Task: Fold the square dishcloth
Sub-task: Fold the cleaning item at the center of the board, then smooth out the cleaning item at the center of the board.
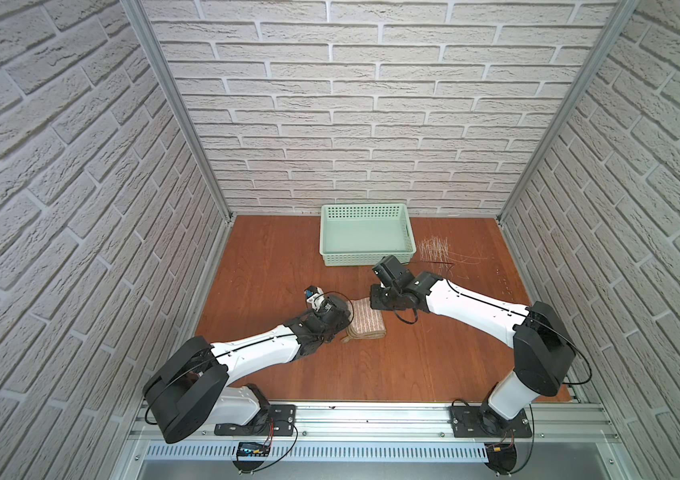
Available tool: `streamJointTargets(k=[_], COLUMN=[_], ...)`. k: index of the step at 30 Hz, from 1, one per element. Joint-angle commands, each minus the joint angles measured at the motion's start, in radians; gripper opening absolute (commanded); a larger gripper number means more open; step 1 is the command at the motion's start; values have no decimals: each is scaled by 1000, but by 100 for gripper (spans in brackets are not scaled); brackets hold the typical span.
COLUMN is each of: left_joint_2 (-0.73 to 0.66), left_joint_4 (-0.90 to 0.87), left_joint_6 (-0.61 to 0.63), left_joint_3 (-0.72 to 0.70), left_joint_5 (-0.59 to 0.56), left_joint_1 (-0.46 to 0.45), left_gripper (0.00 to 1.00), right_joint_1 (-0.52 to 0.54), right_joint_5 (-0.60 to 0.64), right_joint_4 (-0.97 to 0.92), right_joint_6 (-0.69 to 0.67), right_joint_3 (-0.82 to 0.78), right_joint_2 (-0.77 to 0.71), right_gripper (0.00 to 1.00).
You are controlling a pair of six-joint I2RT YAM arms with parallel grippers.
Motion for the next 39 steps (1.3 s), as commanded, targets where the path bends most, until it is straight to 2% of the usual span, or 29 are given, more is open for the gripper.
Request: streamJointTargets(k=[1, 7, 14, 26, 39], left_joint_2=[12, 143, 237, 258, 279], left_joint_4=[-22, 35, 84, 123, 148], left_joint_6=[86, 113, 90, 38, 30], left_joint_3=[71, 139, 138, 23, 9], left_joint_5=[-7, 77, 136, 154, 177], left_joint_1=[-17, -25, -11, 42, 49], left_gripper=[17, 16, 15, 15, 15], right_joint_1=[-29, -38, -39, -67, -119], right_joint_5=[-41, -82, -130, -134, -128], right_joint_4=[48, 78, 110, 113, 121], right_joint_6=[-7, -8, -12, -17, -25], right_joint_3=[-40, -47, -27, 25, 2], right_joint_2=[-40, 0, 73, 194, 215], right_gripper=[14, 13, 12, 12, 12])
